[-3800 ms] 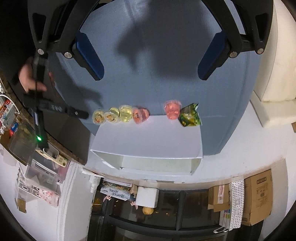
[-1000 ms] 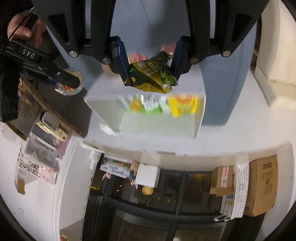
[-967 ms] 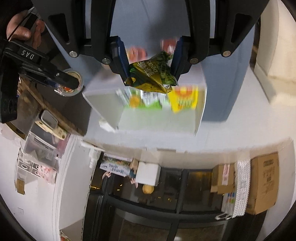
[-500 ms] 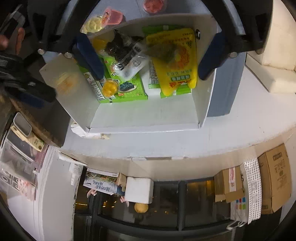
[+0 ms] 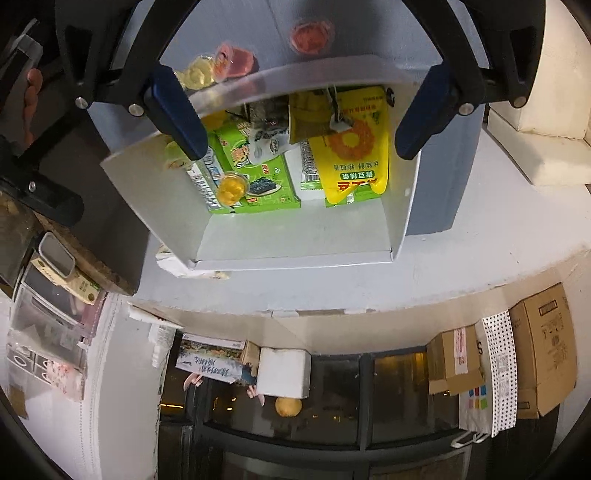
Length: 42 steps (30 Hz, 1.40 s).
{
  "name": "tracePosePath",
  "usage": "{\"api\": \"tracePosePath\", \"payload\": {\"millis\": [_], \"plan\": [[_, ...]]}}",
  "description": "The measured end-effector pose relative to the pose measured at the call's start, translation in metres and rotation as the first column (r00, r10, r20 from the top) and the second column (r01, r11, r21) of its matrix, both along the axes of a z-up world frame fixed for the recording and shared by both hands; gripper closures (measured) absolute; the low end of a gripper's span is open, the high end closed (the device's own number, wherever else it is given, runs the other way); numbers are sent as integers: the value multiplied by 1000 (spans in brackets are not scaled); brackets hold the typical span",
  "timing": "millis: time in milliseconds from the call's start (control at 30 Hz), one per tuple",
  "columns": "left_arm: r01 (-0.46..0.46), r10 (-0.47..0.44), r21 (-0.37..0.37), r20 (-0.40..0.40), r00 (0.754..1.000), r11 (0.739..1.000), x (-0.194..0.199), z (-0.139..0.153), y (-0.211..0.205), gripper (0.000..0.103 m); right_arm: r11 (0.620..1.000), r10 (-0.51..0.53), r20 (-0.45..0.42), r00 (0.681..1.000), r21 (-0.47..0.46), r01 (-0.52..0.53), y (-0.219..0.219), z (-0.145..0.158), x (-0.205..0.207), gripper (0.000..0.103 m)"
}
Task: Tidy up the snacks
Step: 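Drop the green bag into the box while the right tool drops the square cup, then grasp the round clear cartoon jelly cup with the right tool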
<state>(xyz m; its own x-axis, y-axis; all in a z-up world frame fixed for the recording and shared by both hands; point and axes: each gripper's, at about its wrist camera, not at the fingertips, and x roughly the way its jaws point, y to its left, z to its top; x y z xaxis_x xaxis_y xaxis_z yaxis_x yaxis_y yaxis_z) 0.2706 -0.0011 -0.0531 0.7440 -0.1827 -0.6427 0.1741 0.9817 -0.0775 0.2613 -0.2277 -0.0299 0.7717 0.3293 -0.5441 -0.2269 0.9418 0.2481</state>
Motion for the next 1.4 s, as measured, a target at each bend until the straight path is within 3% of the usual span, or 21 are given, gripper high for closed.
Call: {"api": "tracePosePath", "payload": {"millis": [300,500,700,933,1200,1400], "plan": [[41,-41,-1,46,998,999,-70,4,-11,0,998,64,47,997,14,-64,-2,2,-74,0],[59,-58,-58,25,998,997,-128,-11,-8,0,996,90,-3,996,-9,-90,-9,-35,-111,0],[-5,7,-77,25,1000,997,-178,-22,2,0,995,79,-58,995,-52,-82,-19,-79,-132,0],[-60,58,-105,-21,998,993,-206,-45,11,0,997,45,-132,990,-56,-53,-23,-107,-107,0],[-42,38,-105,-47,998,994,-208,-59,13,0,997,48,-173,984,-59,-59,-2,-130,-47,0],[-55,48,-115,-63,997,992,-205,-66,24,0,985,103,-198,975,-115,-127,17,-141,-18,1]]}}
